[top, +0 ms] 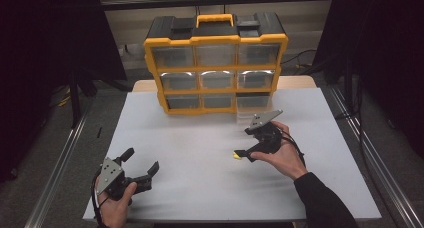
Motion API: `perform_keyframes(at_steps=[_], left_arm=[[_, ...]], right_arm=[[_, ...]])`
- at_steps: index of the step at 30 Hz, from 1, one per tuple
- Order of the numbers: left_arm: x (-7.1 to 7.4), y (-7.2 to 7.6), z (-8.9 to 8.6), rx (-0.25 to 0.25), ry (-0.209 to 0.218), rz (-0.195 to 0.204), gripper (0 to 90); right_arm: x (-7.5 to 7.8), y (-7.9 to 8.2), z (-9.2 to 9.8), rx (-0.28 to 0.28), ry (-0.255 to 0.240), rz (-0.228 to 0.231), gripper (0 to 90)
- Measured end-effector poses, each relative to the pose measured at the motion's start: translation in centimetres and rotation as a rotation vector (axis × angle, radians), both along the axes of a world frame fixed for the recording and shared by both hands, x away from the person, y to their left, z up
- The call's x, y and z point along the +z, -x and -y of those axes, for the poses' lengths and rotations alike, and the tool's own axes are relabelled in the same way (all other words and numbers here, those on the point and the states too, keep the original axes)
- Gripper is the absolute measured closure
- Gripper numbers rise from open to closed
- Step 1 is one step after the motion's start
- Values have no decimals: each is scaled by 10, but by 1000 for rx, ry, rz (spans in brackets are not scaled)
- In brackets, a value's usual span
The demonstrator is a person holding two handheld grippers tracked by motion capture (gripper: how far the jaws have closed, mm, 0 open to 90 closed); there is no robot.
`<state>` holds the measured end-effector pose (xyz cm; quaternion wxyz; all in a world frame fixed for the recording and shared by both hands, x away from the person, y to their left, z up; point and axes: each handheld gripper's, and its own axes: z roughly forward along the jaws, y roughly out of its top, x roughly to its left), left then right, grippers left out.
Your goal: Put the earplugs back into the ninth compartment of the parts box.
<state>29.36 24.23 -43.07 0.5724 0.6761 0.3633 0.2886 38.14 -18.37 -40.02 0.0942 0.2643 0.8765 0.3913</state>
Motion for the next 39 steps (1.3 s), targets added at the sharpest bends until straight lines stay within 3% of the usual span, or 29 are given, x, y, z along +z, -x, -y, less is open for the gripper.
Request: perform_keyframes(at_steps=[15,21,28,39], left_arm=[[0,-1,-1,-4,-6,-3,41],[0,-1,0,-6,-2,-3,41],[0,-1,0,-8,-8,3,39],[-1,-2,0,-13,-15,1,38]], right_arm=[[-10,-23,-16,44,114,-44,174],[-18,-27,-17,58,157,-82,277],[-21,-31,-18,115,197,-128,437],[-26,-39,-21,196,235,-157,651]])
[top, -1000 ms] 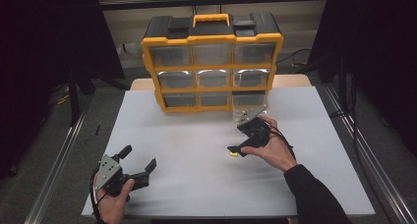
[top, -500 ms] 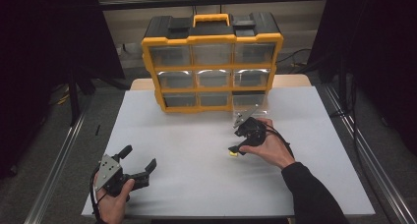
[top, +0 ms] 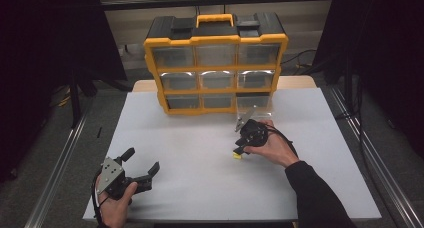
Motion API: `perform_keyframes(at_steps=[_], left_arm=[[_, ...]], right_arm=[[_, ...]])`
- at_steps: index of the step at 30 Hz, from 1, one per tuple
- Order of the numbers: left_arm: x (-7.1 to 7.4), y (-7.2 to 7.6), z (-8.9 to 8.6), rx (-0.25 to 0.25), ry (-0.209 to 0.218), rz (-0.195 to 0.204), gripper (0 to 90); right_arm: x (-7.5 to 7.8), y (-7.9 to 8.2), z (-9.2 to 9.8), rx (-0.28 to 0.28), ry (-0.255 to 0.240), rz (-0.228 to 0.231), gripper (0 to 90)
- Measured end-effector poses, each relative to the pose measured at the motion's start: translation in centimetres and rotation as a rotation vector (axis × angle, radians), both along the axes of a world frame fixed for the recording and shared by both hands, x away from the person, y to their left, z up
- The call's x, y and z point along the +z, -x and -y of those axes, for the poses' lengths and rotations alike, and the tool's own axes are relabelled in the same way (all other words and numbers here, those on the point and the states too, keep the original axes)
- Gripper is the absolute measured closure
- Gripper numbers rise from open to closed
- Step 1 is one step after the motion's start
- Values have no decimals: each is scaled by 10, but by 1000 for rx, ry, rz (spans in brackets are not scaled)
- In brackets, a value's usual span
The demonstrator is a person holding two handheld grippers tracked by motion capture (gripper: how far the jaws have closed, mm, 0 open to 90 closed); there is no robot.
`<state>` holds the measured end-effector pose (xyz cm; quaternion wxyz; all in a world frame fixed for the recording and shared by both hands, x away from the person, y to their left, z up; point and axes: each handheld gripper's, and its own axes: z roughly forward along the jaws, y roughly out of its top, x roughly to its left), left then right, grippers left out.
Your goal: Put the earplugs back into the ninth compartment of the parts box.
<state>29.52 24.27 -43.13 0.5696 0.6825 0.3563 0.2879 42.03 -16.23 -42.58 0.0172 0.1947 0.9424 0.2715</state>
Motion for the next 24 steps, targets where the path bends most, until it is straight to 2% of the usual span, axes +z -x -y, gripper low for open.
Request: perform_keyframes(at_steps=[5,15,24], left_arm=[[0,0,1,-5,8,-5,39],[0,0,0,-10,-1,2,38],[0,0,0,-13,-2,-2,38]], right_arm=[[-2,0,0,11,13,-9,685],[-4,1,-3,36,24,-22,809],[-3,3,-2,19,17,-35,831]])
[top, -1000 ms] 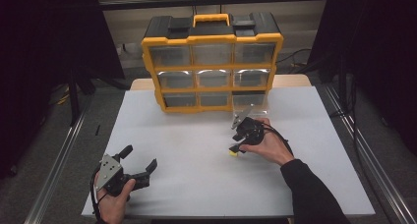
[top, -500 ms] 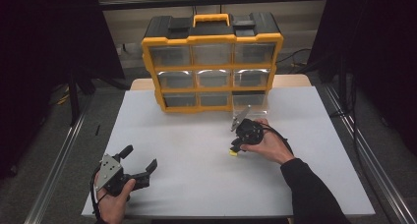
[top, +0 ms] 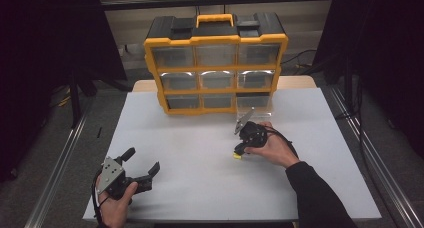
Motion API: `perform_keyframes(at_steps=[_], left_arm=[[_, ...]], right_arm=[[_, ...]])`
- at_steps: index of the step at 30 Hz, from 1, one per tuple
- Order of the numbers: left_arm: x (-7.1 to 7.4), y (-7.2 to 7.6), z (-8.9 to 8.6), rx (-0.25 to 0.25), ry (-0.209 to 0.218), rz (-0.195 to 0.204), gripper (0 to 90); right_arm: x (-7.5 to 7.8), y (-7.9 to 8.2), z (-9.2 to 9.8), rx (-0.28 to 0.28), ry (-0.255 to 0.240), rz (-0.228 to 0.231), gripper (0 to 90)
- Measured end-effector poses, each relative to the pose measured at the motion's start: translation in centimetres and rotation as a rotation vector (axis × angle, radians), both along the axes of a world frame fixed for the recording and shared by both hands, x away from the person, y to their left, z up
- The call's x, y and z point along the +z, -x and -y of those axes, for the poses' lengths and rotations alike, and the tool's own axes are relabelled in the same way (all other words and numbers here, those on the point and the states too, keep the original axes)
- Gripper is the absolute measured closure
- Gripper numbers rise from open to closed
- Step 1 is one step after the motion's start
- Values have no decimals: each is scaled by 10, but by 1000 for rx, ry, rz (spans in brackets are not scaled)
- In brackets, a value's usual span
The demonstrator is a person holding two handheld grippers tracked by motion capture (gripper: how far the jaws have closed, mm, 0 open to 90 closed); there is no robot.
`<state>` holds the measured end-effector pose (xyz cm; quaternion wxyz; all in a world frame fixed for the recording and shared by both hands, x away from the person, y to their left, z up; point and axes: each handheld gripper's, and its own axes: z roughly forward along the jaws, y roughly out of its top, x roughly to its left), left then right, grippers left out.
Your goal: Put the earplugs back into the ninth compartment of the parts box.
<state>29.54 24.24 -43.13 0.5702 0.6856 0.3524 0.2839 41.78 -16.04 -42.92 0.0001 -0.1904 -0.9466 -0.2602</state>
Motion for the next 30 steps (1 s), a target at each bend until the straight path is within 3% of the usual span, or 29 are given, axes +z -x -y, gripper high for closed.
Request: perform_keyframes(at_steps=[30], left_arm=[[0,0,1,-4,2,-1,38]], right_arm=[[8,2,11,-56,-45,26,834]])
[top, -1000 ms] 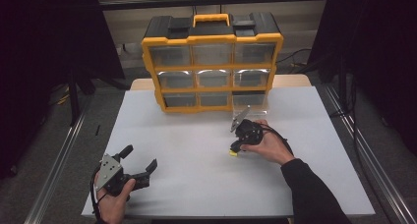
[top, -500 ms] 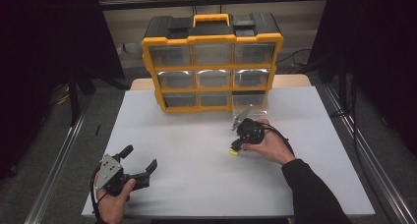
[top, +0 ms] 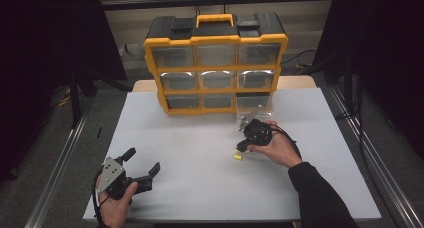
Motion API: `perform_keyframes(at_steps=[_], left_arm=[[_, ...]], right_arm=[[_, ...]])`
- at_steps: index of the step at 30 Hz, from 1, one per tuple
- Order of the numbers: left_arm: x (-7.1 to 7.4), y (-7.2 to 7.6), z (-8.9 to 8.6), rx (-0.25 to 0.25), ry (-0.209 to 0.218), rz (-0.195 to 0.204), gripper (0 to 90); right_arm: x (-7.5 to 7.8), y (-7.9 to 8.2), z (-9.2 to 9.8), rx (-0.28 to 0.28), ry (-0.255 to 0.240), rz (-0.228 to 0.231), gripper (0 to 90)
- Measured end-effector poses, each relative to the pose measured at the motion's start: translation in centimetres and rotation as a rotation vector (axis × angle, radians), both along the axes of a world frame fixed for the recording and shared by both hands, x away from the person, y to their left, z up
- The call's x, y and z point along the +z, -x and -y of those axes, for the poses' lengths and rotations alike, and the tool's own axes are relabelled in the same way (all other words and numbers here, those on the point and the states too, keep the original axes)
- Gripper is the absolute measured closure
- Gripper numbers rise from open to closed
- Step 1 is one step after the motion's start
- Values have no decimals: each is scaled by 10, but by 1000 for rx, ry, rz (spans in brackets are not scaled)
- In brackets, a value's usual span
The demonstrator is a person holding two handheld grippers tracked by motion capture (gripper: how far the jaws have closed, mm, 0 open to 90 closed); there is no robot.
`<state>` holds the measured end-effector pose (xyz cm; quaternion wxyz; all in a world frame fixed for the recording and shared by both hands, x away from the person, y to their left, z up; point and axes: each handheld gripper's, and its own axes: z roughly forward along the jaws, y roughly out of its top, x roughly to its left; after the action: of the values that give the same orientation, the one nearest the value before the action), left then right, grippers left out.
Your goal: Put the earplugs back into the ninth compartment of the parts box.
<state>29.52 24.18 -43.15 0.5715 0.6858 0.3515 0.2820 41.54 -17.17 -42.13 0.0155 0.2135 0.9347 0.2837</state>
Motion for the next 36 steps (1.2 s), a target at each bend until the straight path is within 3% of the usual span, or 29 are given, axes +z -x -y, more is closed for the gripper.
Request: perform_keyframes(at_steps=[14,24,36], left_arm=[[1,0,-1,8,1,10,39],[1,0,-1,6,7,6,38],[1,0,0,5,7,8,39]], right_arm=[[3,4,11,-32,-55,19,839],[16,9,17,-47,-131,60,839],[32,13,27,-63,-187,106,839]])
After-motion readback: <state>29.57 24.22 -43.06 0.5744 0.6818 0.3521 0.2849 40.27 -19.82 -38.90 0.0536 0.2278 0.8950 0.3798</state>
